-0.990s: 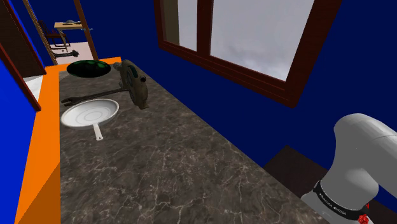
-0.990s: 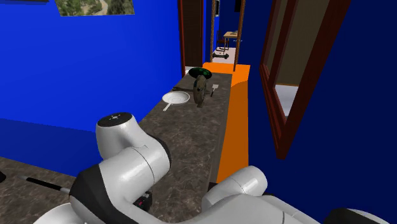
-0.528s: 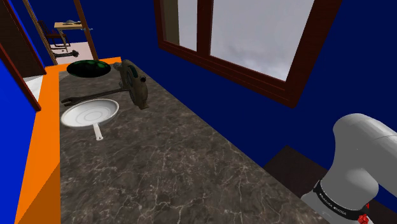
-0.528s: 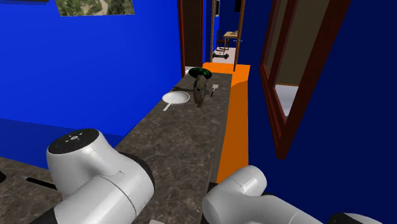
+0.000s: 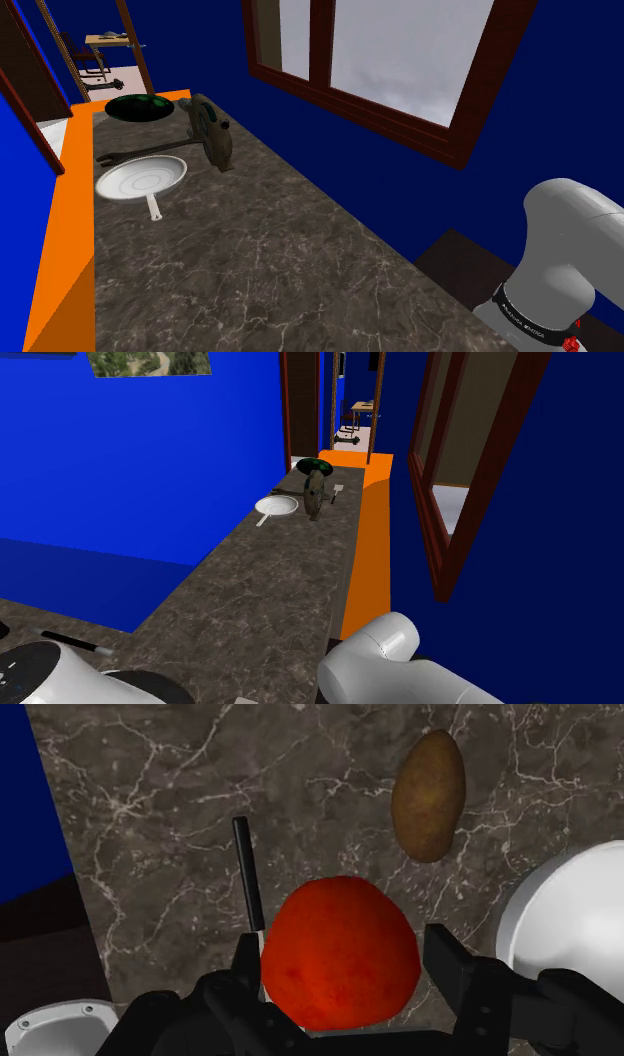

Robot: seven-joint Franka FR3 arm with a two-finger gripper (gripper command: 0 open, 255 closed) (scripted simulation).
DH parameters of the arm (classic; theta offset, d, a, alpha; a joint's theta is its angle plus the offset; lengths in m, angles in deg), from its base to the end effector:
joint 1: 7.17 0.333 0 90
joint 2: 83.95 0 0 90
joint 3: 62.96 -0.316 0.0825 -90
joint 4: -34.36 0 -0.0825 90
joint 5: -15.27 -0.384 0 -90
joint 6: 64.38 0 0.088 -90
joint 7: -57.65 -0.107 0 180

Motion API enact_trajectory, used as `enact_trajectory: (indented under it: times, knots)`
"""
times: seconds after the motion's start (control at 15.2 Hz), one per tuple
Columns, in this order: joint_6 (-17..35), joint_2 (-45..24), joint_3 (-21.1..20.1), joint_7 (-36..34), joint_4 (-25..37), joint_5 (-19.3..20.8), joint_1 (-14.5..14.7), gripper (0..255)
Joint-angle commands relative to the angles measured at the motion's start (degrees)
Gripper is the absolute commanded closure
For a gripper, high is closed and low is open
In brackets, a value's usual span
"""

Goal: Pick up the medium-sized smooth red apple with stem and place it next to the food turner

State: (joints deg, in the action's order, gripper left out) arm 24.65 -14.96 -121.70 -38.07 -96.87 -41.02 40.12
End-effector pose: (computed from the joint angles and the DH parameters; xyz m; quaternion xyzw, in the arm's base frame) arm -0.2939 0.3188 0.4876 -0.9958 0.0681 0.0253 0.0549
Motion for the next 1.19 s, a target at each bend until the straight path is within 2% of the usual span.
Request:
enact_trajectory:
  times: [0.0, 0.26, 0.59, 1.12]
  knots:
    - [-0.2, 1.4, -2.0, -2.6, 2.7, -1.5, 2.1, 255]
    - [-0.7, 0.6, -5.8, -8.0, 9.8, -3.6, -0.1, 255]
    - [-1.4, -0.4, -10.5, -14.8, 20.0, -5.8, -4.3, 255]
    - [2.0, 1.9, -13.9, -13.9, 16.0, -9.0, -3.2, 255]
